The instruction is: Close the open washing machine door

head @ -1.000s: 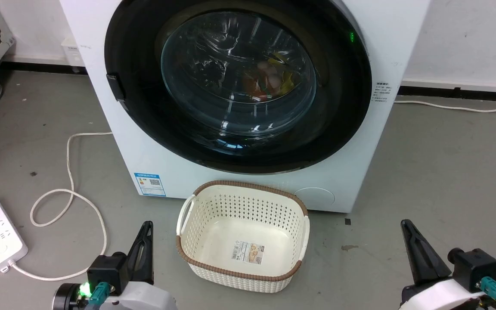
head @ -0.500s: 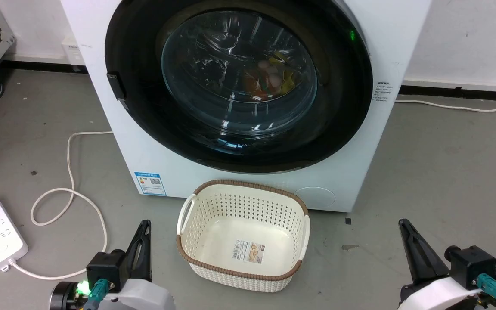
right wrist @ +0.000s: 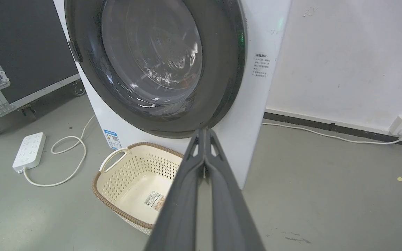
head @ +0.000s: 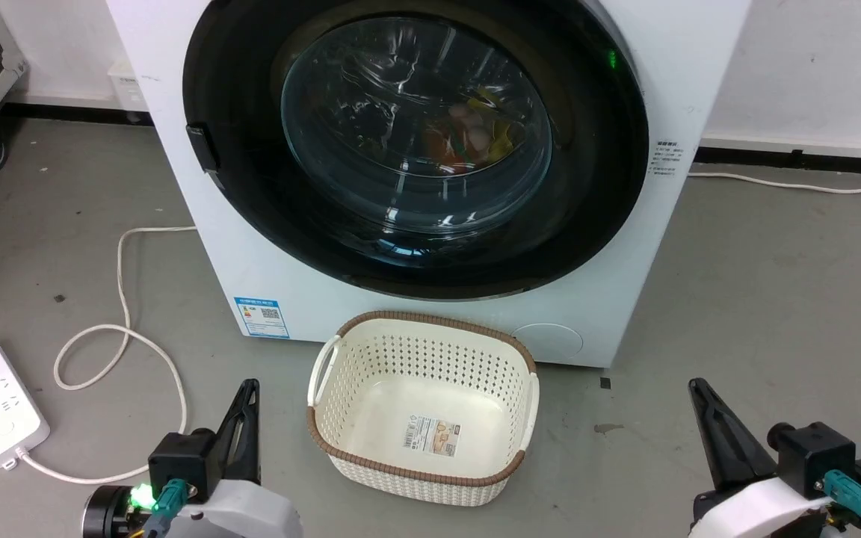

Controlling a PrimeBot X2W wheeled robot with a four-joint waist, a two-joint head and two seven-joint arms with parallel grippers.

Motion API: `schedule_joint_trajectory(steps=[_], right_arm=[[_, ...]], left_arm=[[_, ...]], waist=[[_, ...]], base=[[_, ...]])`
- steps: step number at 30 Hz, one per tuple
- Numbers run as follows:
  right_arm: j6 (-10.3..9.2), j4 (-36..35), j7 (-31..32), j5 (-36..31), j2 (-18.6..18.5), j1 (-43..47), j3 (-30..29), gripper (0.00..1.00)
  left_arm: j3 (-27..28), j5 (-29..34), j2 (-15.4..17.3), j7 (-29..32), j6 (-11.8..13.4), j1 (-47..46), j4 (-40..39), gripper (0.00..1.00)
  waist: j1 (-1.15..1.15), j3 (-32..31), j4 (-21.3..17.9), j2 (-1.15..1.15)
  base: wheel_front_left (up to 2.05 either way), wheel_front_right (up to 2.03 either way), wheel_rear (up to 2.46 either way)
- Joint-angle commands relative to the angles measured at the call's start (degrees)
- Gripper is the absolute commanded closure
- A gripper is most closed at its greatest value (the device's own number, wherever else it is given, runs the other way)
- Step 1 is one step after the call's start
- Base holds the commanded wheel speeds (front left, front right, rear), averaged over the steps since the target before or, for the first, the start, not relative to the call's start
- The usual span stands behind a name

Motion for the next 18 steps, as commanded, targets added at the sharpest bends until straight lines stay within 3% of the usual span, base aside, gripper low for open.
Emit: schedule_joint_trajectory(steps=[1, 18], right_arm=[[-0.03, -0.53, 0.33, -0.51, 0.19, -0.53, 0.16, 1.00], [-0.03, -1.76, 2.33, -1.33, 0.23, -0.65, 0.56, 1.00]], left_arm=[[0.12, 0.56, 0.03, 0.33, 0.16, -0.22, -0.46, 1.00], [0.55, 1.59, 0.04, 2.31, 0.59, -0.28, -1.77, 1.00]], waist=[[0.00, 0.01, 0.01, 0.00], [0.00, 0.18, 0.13, 0.00]], base=[[0.00, 0.00, 0.00], [0.00, 0.00, 0.00]])
